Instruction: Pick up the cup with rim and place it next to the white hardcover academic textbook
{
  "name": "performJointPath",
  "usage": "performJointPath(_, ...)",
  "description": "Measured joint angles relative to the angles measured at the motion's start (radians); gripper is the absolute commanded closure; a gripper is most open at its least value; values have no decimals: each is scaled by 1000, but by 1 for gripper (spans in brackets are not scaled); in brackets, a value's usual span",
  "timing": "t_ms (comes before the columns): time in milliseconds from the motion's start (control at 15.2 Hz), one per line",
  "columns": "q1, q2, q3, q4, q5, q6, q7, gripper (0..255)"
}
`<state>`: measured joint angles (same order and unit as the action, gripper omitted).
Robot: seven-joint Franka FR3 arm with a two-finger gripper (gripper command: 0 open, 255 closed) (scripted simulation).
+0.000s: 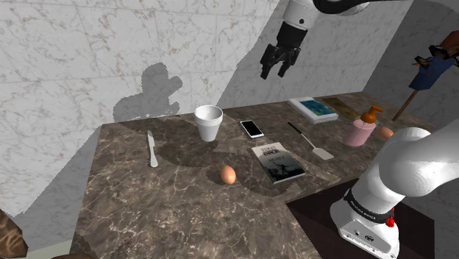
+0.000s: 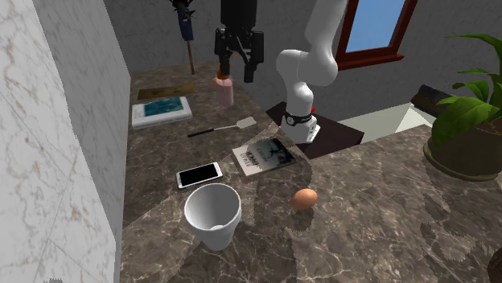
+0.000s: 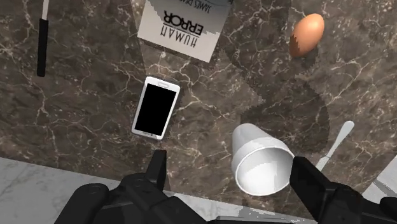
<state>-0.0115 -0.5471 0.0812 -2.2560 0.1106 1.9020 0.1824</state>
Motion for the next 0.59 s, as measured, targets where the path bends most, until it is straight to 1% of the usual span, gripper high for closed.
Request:
performJointPath(132, -1, 64, 12, 5, -1, 46, 14, 0)
performJointPath(396, 0, 201, 44, 57, -9, 108, 56, 0)
performJointPath(594, -5, 315, 53, 94, -21, 164, 71, 0)
